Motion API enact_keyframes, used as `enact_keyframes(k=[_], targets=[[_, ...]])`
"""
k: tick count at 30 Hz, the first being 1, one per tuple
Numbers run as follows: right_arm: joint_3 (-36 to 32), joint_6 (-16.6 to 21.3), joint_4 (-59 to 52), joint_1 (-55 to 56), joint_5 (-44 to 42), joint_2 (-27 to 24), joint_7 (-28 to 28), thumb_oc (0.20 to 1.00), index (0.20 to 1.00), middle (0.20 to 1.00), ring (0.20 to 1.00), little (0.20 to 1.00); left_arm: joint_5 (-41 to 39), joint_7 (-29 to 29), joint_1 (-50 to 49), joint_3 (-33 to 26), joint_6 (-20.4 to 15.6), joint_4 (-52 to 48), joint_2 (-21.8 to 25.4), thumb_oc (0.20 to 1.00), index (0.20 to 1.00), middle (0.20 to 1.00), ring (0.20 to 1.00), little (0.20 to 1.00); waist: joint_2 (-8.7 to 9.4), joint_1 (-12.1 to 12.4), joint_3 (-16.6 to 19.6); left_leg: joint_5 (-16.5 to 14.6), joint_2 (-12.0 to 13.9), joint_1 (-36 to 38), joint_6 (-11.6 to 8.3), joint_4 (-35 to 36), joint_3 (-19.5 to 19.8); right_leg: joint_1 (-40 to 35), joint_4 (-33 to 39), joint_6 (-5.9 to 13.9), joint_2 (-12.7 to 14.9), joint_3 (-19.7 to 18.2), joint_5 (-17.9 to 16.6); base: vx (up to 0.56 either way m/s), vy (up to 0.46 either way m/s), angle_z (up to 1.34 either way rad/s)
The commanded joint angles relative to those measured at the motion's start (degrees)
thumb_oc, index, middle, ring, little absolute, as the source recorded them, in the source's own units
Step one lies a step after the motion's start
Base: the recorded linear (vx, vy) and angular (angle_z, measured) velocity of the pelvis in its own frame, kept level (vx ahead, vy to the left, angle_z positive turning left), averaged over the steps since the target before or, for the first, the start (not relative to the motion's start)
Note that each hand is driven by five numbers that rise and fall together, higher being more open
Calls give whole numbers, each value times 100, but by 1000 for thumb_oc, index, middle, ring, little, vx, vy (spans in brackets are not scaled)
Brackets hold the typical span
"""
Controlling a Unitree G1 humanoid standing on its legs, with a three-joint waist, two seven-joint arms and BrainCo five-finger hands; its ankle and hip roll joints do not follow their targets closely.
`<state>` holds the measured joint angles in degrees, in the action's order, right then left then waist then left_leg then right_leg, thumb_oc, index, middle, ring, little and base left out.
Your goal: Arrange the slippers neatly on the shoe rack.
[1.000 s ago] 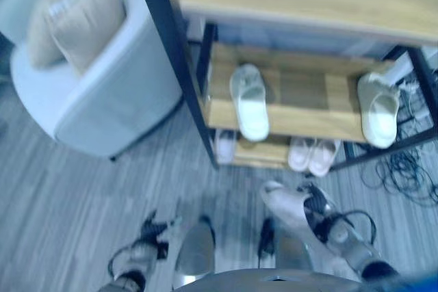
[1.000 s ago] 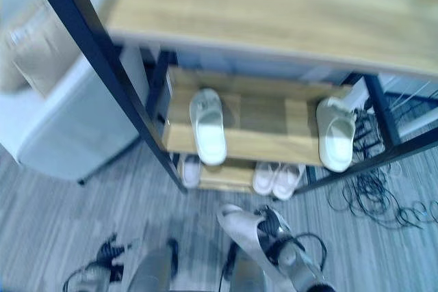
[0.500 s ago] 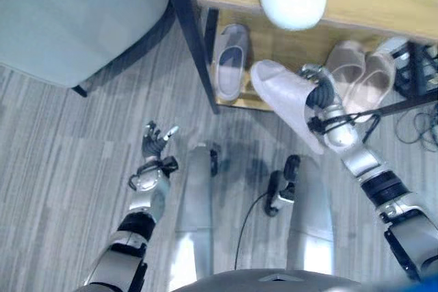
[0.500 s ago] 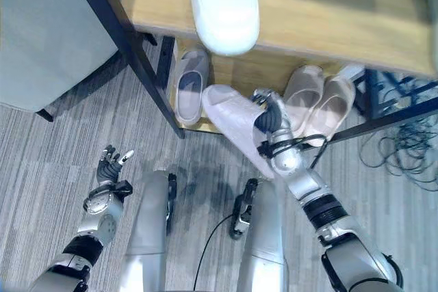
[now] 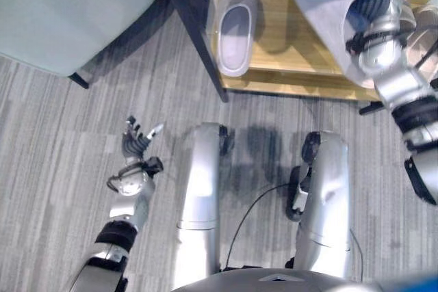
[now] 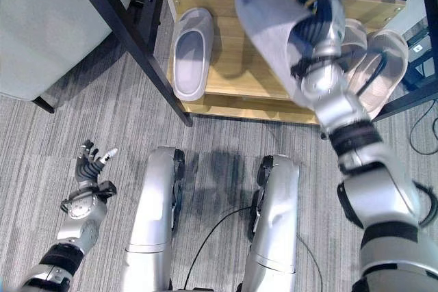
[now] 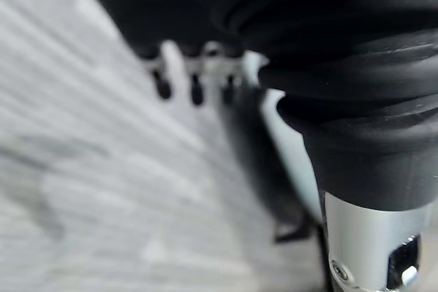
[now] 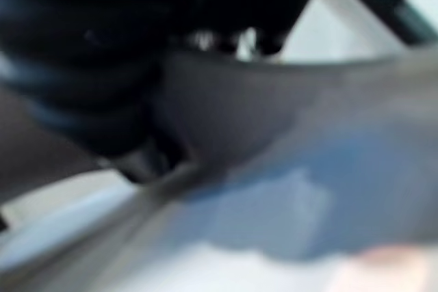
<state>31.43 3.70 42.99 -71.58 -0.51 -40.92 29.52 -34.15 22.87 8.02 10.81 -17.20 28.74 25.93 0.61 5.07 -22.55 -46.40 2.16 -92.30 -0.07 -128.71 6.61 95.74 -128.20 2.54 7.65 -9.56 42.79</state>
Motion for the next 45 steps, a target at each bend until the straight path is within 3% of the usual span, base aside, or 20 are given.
enact_keyframes(k=[1,8,13,27,38,39,45], targets=[[216,235,145,-609,-443,10,25,200,200,200,200,200,227,39,287,-96,-285,-205,80,1000,1000,1000,1000,1000,136,289,-339,-148,-122,234,550,-146,119,-582,-220,-828,-6,-387,-338,40,21,6],[867,252,1700,-1454,-1072,462,-259,200,200,200,200,200,229,-89,223,238,-217,-63,190,1000,1000,1000,1000,1000,61,417,-605,-298,-100,234,550,-527,111,-608,-501,-798,-32,-521,-336,3,17,1],[860,306,2285,-1607,-1475,787,-332,200,200,200,200,200,208,-195,152,394,-139,57,196,1000,1000,1000,1000,1000,-16,438,-645,-332,-104,234,558,-607,63,-661,-552,-792,-10,-567,-343,14,41,1],[1027,200,3517,-1772,-1397,773,-455,200,200,200,200,200,265,-355,-204,550,-174,-83,340,1000,1000,1000,1000,1000,-182,616,-721,-345,-132,234,525,-527,-73,-741,-560,-842,111,-648,-315,-2,15,2],[1064,198,3867,-1979,-1368,694,-458,200,200,200,200,200,674,-339,-139,775,-212,198,388,1000,1000,1000,1000,1000,-245,728,-724,-324,-154,234,489,-496,-146,-755,-570,-831,203,-668,-317,0,4,2],[1036,188,3905,-1995,-1414,668,-470,1000,1000,1000,1000,1000,684,-364,-83,808,-233,219,392,1000,1000,1000,1000,1000,-261,762,-724,-299,-170,234,477,-461,-160,-785,-549,-813,231,-675,-327,7,-11,6],[1190,82,4043,-2132,-1207,826,-515,1000,1000,1000,1000,1000,700,-378,-80,852,-191,473,303,1000,1000,1000,1000,1000,-204,765,-723,-272,-181,234,480,-422,-181,-826,-549,-850,248,-694,-338,12,8,8]])
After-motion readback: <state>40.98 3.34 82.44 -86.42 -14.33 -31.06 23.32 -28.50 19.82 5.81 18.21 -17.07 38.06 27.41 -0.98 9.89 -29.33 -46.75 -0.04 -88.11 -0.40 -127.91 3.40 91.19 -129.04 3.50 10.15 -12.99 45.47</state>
